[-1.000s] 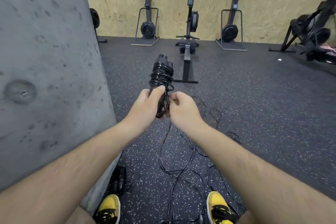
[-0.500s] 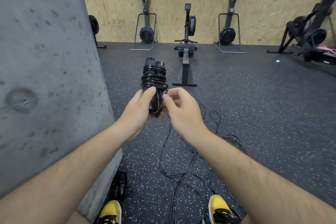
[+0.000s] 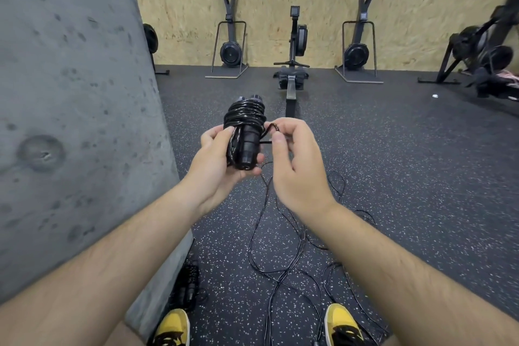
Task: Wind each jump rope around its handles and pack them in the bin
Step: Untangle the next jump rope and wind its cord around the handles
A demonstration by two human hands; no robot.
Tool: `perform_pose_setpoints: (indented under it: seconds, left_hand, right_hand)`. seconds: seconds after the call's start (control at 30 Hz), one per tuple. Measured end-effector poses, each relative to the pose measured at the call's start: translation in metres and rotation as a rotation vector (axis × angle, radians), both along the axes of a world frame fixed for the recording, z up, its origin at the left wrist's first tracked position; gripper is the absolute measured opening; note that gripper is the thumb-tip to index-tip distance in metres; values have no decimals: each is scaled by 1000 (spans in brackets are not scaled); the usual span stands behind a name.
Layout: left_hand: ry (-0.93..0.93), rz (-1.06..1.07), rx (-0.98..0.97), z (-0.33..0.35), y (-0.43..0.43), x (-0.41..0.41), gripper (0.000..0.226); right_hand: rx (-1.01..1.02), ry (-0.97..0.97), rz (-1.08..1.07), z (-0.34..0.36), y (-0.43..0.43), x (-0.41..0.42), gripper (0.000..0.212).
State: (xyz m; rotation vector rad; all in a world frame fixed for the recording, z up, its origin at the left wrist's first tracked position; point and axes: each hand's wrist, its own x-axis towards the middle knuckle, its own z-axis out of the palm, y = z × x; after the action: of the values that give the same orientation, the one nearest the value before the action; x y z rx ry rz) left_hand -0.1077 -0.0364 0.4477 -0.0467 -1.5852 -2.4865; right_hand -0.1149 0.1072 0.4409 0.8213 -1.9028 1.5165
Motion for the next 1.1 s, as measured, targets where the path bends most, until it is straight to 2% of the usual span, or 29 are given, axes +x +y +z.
perform_pose_setpoints:
  seconds: [0.13, 0.27, 0.43, 0.57, 0.77, 0.9, 1.0, 1.07, 1.1]
  left_hand:
    - [38, -56, -52, -2, 4, 4, 35]
    - [57, -104, -68, -4, 4, 6, 47]
    - [84, -162, -17, -5, 4, 6, 56]
    - [81, -181, 2, -7, 7, 4, 54]
    - [55, -222, 103, -7, 7, 4, 50]
    - [79, -224, 78, -9, 9, 4, 58]
    - [82, -203, 24, -13, 17, 5, 61]
    - [77, -197, 12, -15, 21, 5, 66]
    - [77, -201, 16, -15, 20, 5, 66]
  right_hand:
    - [226, 138, 48, -2, 8, -6, 8]
    - [343, 186, -10, -5, 9, -10, 20]
    - [230, 250, -18, -9, 7, -16, 23]
    - [146, 201, 1, -12, 8, -22, 23]
    - [169, 222, -46, -9, 8, -22, 20]
    - [226, 252, -190, -10, 7, -21, 12]
    - [203, 179, -253, -8, 4, -17, 10]
    - [124, 54, -270, -6, 3, -14, 1]
    - [79, -22, -275, -5, 3, -13, 7]
